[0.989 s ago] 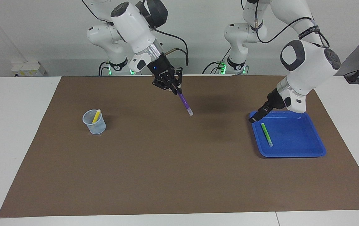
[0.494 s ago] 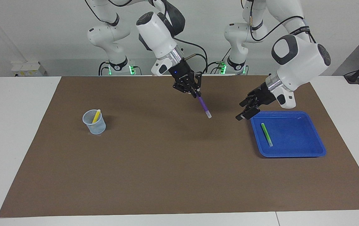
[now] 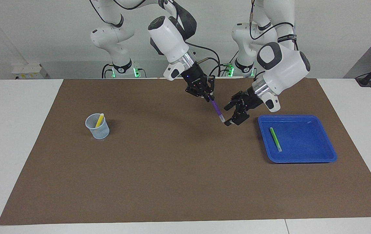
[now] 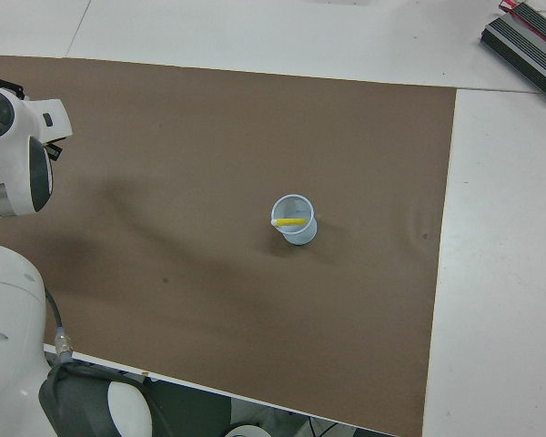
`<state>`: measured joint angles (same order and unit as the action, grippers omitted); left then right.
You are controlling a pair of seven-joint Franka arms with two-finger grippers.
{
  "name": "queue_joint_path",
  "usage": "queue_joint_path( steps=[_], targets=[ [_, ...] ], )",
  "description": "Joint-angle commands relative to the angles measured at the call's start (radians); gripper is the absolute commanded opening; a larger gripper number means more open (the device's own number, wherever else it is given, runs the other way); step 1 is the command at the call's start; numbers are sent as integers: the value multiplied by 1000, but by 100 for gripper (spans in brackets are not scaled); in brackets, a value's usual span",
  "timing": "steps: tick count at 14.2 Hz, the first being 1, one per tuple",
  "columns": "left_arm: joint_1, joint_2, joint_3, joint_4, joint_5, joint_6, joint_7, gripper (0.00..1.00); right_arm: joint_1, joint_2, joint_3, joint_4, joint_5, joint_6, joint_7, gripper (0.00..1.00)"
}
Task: Right arm passes pens to left for tray arrangement
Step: 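Grasp the purple pen with the left gripper and open the right gripper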
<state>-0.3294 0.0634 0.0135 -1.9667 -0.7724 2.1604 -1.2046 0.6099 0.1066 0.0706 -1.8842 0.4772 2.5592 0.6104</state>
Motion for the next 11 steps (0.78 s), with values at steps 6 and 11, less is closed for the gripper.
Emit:
queue_joint_path(
  steps=[6,11],
  targets=[
    [-51,-54,13,-49,-16,-2,-73,83,4,1,-2,3,24,13,11,0],
    [-40,-76,16,-47,-15,-83,-73,66,4,1,-2,3,24,13,6,0]
  ],
)
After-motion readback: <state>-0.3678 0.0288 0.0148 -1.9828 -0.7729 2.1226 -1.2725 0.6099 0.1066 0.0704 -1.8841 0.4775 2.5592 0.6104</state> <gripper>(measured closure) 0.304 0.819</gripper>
